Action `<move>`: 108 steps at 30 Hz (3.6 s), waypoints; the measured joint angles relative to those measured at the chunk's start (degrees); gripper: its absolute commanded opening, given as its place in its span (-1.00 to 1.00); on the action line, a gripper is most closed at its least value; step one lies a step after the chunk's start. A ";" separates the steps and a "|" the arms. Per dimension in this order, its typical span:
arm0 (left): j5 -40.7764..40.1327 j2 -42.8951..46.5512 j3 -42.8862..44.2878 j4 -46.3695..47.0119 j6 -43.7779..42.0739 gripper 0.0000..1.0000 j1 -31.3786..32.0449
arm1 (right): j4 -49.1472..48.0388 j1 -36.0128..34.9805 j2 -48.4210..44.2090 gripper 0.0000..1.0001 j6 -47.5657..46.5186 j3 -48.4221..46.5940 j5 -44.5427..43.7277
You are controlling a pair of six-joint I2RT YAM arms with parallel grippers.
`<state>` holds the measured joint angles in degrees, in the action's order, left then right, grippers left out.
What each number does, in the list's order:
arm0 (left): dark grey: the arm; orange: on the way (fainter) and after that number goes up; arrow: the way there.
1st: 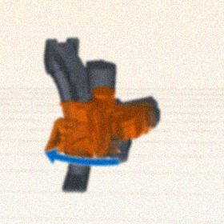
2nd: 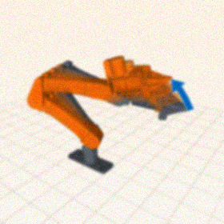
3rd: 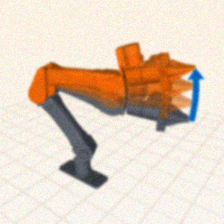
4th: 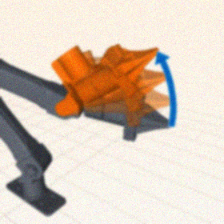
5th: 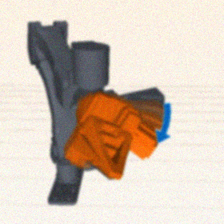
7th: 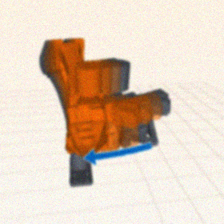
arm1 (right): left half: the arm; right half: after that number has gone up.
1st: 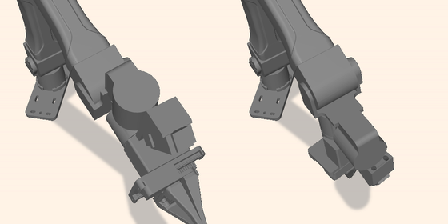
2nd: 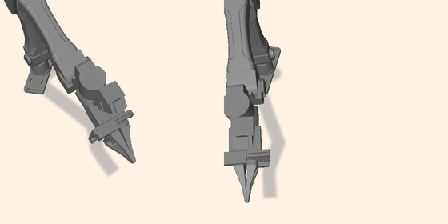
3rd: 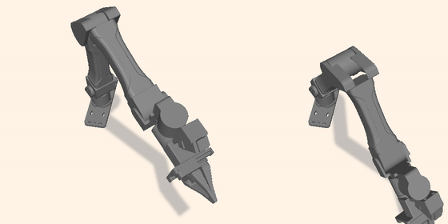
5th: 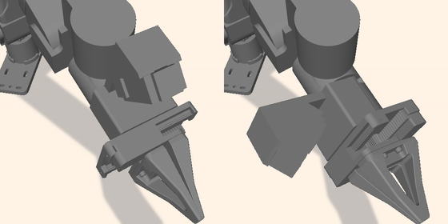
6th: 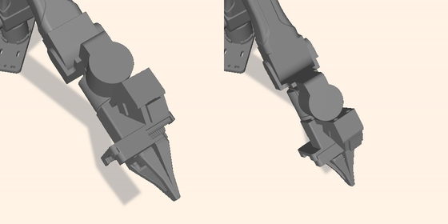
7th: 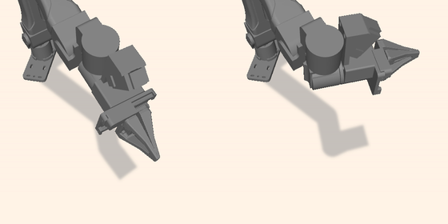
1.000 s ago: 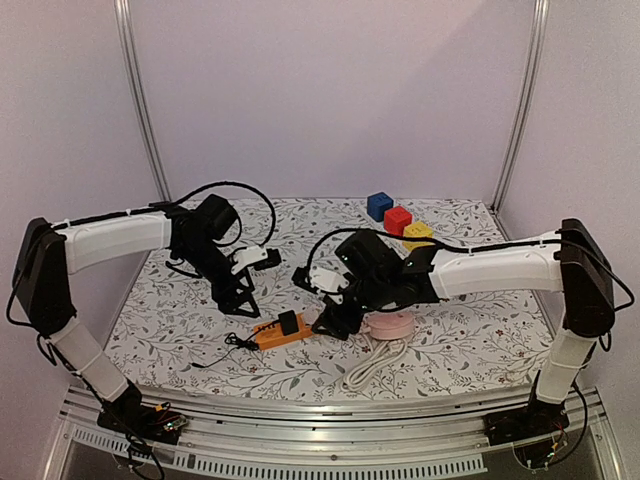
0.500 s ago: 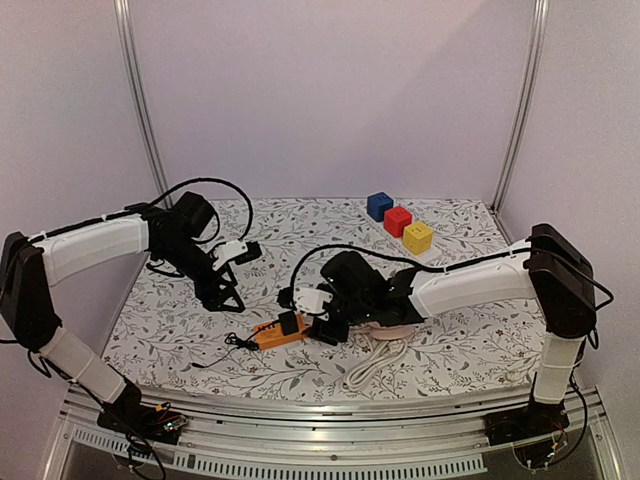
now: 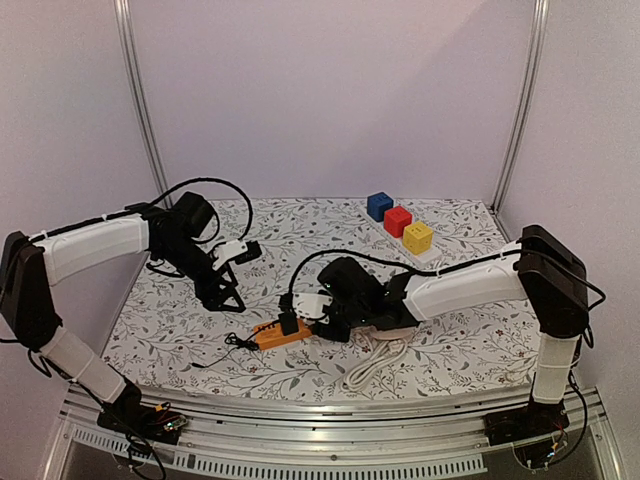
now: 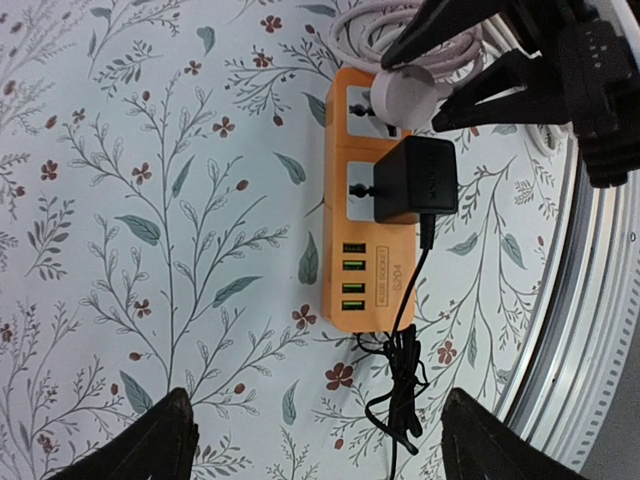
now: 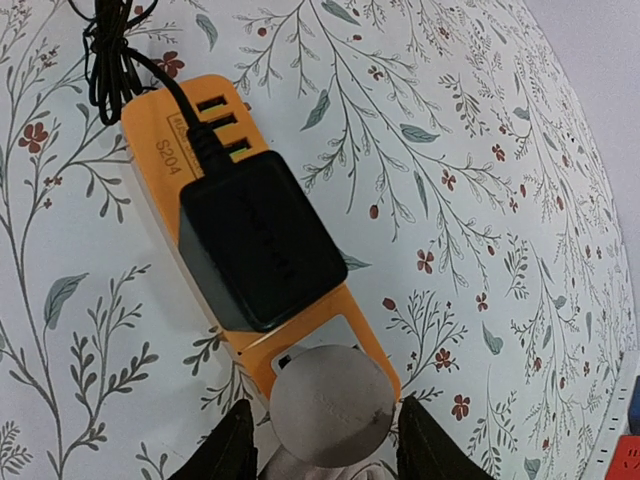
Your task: Insert the plug
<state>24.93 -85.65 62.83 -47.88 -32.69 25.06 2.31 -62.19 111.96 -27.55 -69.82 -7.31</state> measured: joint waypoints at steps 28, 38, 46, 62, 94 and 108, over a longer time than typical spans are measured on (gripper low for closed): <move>1.03 -3.52 -2.86 2.05 -3.10 0.58 -0.07 | -0.15 6.19 -1.05 -1.00 18.88 -2.12 10.75; -1.70 -8.39 -6.01 8.09 -7.06 0.48 0.79 | -2.89 8.26 1.14 -1.00 33.53 -2.12 18.34; -1.70 -8.39 -9.38 9.57 -7.58 0.44 3.19 | -5.70 8.20 2.21 -1.00 37.62 -1.18 19.12; 0.76 -8.39 -10.54 10.62 -6.10 0.35 4.94 | -12.35 4.37 0.00 -1.00 44.06 5.14 10.36; 6.36 -6.36 -12.79 10.78 -5.01 0.38 5.11 | -9.84 0.02 -9.25 -1.00 57.31 8.20 -0.87; 5.55 -2.45 -13.40 10.54 -6.62 0.42 5.18 | -16.65 6.38 -10.82 -1.00 53.94 14.03 26.18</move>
<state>30.48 -88.09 49.43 -37.34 -39.31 30.24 -14.35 -55.81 101.14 26.39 -55.79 18.87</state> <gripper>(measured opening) 0.711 0.298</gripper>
